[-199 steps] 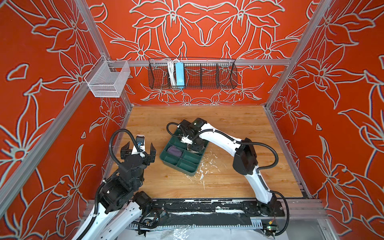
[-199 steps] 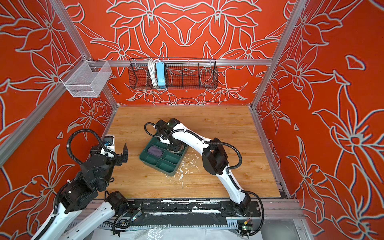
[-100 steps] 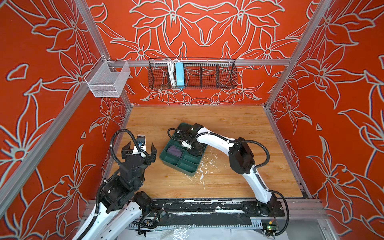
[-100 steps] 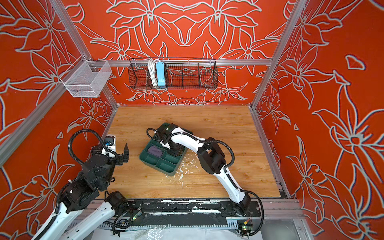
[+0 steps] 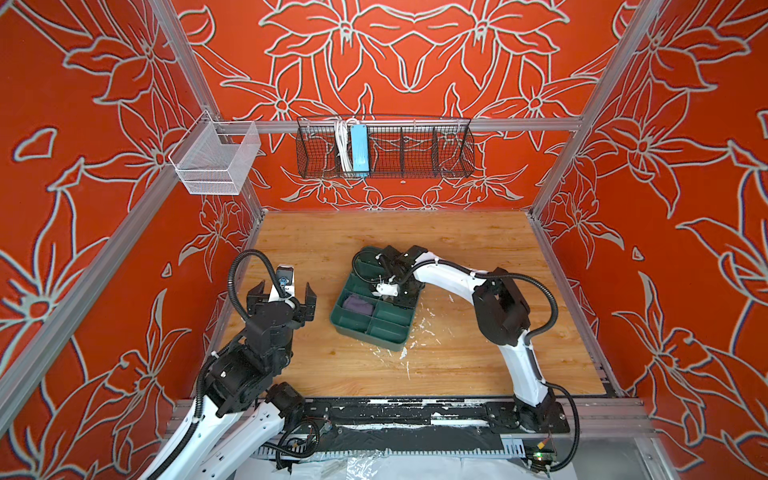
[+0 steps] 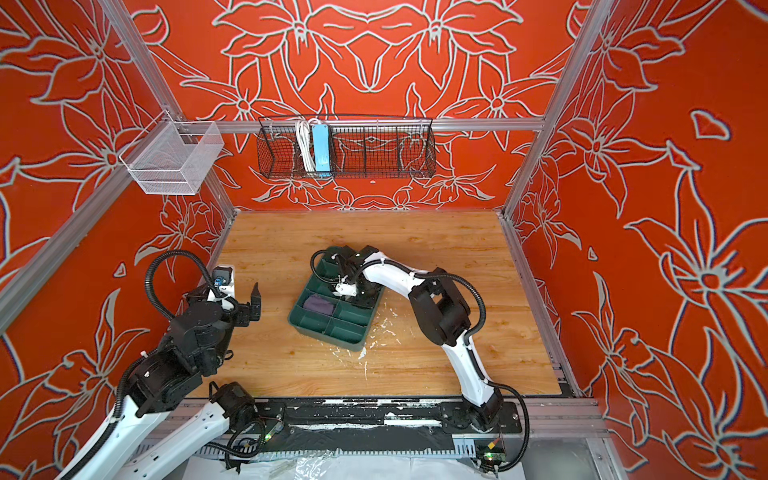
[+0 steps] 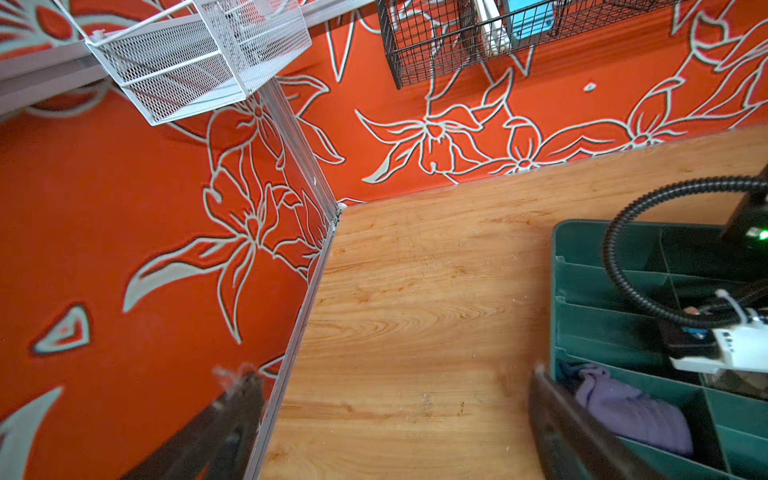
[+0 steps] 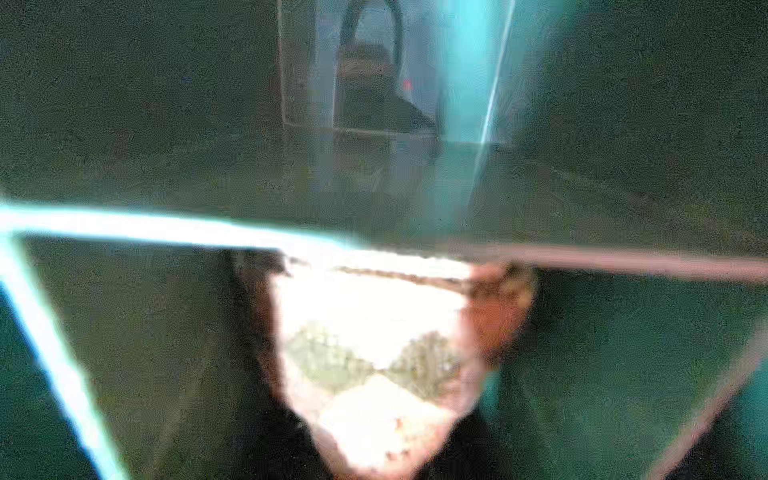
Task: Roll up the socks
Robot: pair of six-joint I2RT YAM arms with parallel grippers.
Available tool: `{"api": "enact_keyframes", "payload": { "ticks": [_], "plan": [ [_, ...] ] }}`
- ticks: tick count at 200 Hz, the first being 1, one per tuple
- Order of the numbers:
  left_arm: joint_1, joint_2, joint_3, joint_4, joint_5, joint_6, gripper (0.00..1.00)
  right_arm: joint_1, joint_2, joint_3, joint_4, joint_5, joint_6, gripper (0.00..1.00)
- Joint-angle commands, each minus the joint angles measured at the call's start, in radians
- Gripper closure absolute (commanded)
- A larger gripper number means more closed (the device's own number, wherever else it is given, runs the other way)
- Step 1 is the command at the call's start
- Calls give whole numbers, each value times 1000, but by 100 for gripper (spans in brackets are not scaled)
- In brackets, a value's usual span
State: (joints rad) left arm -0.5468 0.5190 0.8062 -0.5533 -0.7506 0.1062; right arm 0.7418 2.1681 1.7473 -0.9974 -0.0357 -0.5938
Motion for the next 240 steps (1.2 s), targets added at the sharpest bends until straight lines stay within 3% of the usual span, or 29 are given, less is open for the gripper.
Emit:
{"api": "enact_keyframes", "payload": {
  "ticks": [1,17,32,68,144,166,179,222,240],
  "plan": [
    [2,45,28,49,26,-16,3,-33,-7,-55,1,-33,-144,80],
    [2,87,40,76,36,-11,3,-44,-20,-60,5,-14,-155,65],
    [2,122,53,99,45,-2,3,-44,-28,-55,-3,6,-163,60],
    [2,172,73,156,46,-9,3,-42,-74,-41,-36,-5,-175,56],
    [4,215,88,226,17,58,3,-46,-338,-134,75,-40,-188,50],
    [24,224,55,267,27,76,3,-65,-479,-249,252,-58,-140,50],
    [63,236,14,311,66,69,3,-95,-577,-361,453,-30,-51,50],
    [365,326,-148,440,337,-140,3,-267,-941,-900,1171,175,262,45],
    [442,377,-268,577,354,-142,3,-365,-1043,-1088,1344,301,372,44]
  ]
}}
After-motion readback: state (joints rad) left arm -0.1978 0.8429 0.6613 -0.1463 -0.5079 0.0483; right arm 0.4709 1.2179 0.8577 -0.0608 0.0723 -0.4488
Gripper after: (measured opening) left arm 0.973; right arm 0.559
